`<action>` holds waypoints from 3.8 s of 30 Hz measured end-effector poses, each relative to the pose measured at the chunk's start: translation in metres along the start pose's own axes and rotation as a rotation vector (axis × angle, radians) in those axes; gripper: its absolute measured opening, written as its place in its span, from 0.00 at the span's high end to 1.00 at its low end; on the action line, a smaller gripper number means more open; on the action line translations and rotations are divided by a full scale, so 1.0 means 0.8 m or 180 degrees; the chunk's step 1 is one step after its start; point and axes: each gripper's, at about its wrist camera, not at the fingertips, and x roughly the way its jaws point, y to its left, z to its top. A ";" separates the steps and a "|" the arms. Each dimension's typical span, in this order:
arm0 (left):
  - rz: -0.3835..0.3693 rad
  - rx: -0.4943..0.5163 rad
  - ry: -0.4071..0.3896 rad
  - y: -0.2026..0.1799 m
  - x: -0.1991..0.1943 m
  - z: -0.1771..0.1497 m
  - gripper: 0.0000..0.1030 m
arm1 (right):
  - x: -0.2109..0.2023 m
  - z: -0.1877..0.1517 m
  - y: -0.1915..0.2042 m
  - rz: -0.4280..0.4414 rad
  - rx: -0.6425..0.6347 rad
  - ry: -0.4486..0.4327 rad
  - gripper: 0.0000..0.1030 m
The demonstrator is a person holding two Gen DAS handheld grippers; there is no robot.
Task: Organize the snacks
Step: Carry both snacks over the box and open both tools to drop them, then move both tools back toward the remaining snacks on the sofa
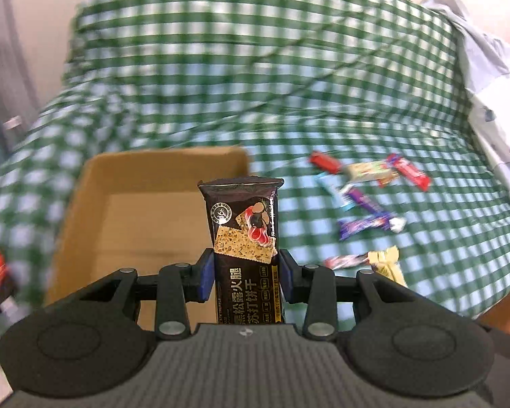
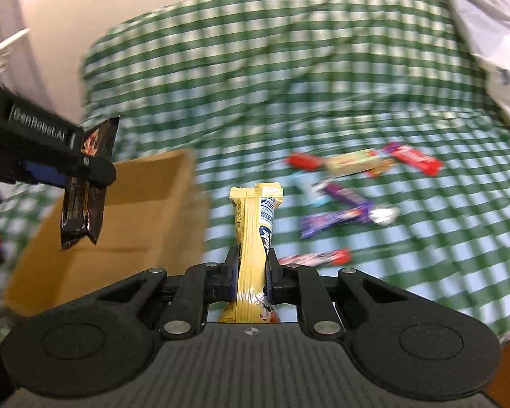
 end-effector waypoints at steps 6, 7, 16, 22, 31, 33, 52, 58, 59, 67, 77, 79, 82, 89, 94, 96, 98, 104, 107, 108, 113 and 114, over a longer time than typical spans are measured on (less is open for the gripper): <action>0.0160 -0.0209 0.0053 0.090 -0.050 -0.066 0.58 | -0.032 -0.026 0.091 0.0167 -0.0364 0.0161 0.85; 0.0182 -0.0230 0.0035 0.100 -0.055 -0.074 0.58 | -0.036 -0.028 0.101 0.0170 -0.0417 0.0183 0.85; 0.0107 -0.0387 -0.0112 0.157 -0.075 -0.093 0.58 | -0.060 -0.026 0.166 0.0059 -0.0750 0.0174 0.85; 0.0110 -0.0313 -0.0114 0.165 -0.068 -0.082 0.58 | -0.047 -0.020 0.188 0.0014 -0.0905 0.0188 0.85; 0.0116 -0.0334 -0.0112 0.175 -0.042 -0.050 0.58 | -0.012 0.003 0.210 0.0057 -0.1008 0.0153 0.85; 0.0113 -0.0315 -0.0089 0.176 -0.032 -0.042 0.58 | 0.001 0.009 0.211 0.0069 -0.1017 0.0164 0.85; 0.0251 -0.0198 0.0392 0.185 0.098 -0.004 0.58 | 0.119 0.030 0.197 0.0151 -0.0834 0.0458 0.85; 0.0290 -0.0105 0.0431 0.178 0.120 0.002 0.58 | 0.139 0.031 0.193 0.0155 -0.0838 0.0501 0.85; 0.0295 -0.0096 0.0434 0.176 0.122 0.002 0.58 | 0.142 0.032 0.192 0.0152 -0.0829 0.0505 0.85; 0.0270 -0.0050 0.0262 0.172 0.125 0.008 0.00 | 0.153 0.040 0.183 -0.0022 -0.0714 0.0486 0.32; 0.0611 0.0847 -0.0936 0.150 0.037 -0.020 0.00 | 0.091 0.002 0.187 -0.0130 -0.0914 0.0545 0.13; 0.0813 0.1062 -0.1174 0.150 0.024 -0.026 0.00 | 0.081 -0.009 0.190 -0.0178 -0.0926 0.0590 0.13; 0.1132 0.1223 -0.1478 0.160 0.014 -0.037 0.00 | 0.065 -0.018 0.199 -0.0230 -0.0982 0.0602 0.13; 0.1679 0.1412 -0.1449 0.218 0.038 -0.057 0.00 | 0.035 -0.021 0.232 -0.0286 -0.1232 0.0506 0.13; 0.1817 0.1294 -0.1284 0.271 0.062 -0.056 0.00 | 0.029 -0.026 0.260 -0.0310 -0.1437 0.0500 0.13; 0.1858 0.1289 -0.1223 0.285 0.072 -0.057 0.00 | 0.029 -0.027 0.270 -0.0312 -0.1515 0.0503 0.13; 0.1923 0.1318 -0.1166 0.294 0.082 -0.059 0.00 | 0.029 -0.027 0.279 -0.0315 -0.1577 0.0504 0.13; 0.1836 0.1377 -0.0916 0.297 0.108 -0.078 0.00 | 0.029 -0.029 0.295 -0.0343 -0.1686 0.0526 0.13; 0.1731 0.1460 -0.0966 0.274 0.096 -0.092 0.00 | 0.027 -0.028 0.298 -0.0346 -0.1699 0.0515 0.13; 0.1616 0.1438 -0.0974 0.264 0.086 -0.095 0.00 | 0.026 -0.028 0.298 -0.0343 -0.1702 0.0508 0.13; 0.1314 0.1326 -0.1250 0.227 0.037 -0.094 0.00 | 0.016 -0.026 0.294 -0.0336 -0.1689 0.0437 0.13; 0.1267 0.1300 -0.1287 0.223 0.028 -0.090 0.00 | 0.013 -0.025 0.292 -0.0339 -0.1670 0.0416 0.12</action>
